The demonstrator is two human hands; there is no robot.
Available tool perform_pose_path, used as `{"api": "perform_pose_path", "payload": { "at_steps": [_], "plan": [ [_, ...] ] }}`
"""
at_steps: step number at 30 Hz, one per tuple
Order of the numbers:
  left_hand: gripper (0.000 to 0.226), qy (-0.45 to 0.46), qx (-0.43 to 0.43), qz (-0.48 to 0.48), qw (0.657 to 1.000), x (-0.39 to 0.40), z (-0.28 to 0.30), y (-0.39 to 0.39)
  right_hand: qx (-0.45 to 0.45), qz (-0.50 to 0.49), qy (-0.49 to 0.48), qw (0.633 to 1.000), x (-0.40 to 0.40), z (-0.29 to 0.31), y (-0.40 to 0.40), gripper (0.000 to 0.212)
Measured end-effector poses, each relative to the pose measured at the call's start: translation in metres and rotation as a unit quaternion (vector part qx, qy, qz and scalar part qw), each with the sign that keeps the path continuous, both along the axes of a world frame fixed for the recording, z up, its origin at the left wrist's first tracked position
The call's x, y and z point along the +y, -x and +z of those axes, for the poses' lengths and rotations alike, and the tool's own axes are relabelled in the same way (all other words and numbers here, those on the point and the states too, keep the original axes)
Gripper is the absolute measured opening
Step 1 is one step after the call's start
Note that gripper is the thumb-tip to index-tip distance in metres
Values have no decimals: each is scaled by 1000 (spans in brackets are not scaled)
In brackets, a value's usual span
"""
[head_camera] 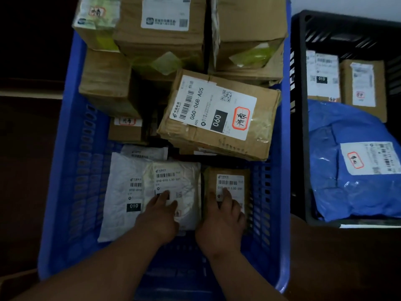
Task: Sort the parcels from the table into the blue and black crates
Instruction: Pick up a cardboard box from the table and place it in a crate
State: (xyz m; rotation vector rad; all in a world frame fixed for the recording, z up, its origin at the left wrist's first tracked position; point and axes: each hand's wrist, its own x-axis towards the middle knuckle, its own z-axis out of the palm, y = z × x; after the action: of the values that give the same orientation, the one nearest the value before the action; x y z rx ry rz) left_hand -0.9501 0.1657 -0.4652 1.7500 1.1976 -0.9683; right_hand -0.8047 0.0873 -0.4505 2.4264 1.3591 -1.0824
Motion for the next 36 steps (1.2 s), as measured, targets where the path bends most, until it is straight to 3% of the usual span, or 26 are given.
{"api": "perform_pose_path", "payload": {
  "at_steps": [7, 14, 16, 18, 21, 24, 28, 33, 36],
  "plan": [
    [75, 29, 5, 20, 999, 4, -19, 7, -46, 57, -79, 994, 16, -7, 6, 88],
    [66, 14, -68, 122, 990, 1, -32, 29, -34, 32, -23, 999, 28, -16, -15, 96],
    [51, -53, -100, 123, 986, 4, -25, 28, -26, 57, -81, 995, 33, -11, -1, 98],
    [42, -176, -133, 94, 971, 11, -12, 29, 5, 126, -146, 981, 35, -11, 17, 100],
    [64, -313, -104, 109, 938, 25, -3, 44, 78, 188, -99, 974, 39, -19, 39, 106],
    [98, -245, -44, 191, 950, 37, -7, 64, 96, 183, -7, 978, 44, -34, 45, 110],
    [100, -88, -83, 334, 935, 41, -25, 69, 100, 186, 40, 977, 55, -44, 45, 108],
    [64, -104, -155, 386, 903, 41, -40, 71, 88, 283, 22, 955, 44, -53, 63, 102],
    [80, -144, -181, 380, 896, 37, -40, 75, 80, 299, 11, 951, 43, -60, 65, 90]
  ]
}}
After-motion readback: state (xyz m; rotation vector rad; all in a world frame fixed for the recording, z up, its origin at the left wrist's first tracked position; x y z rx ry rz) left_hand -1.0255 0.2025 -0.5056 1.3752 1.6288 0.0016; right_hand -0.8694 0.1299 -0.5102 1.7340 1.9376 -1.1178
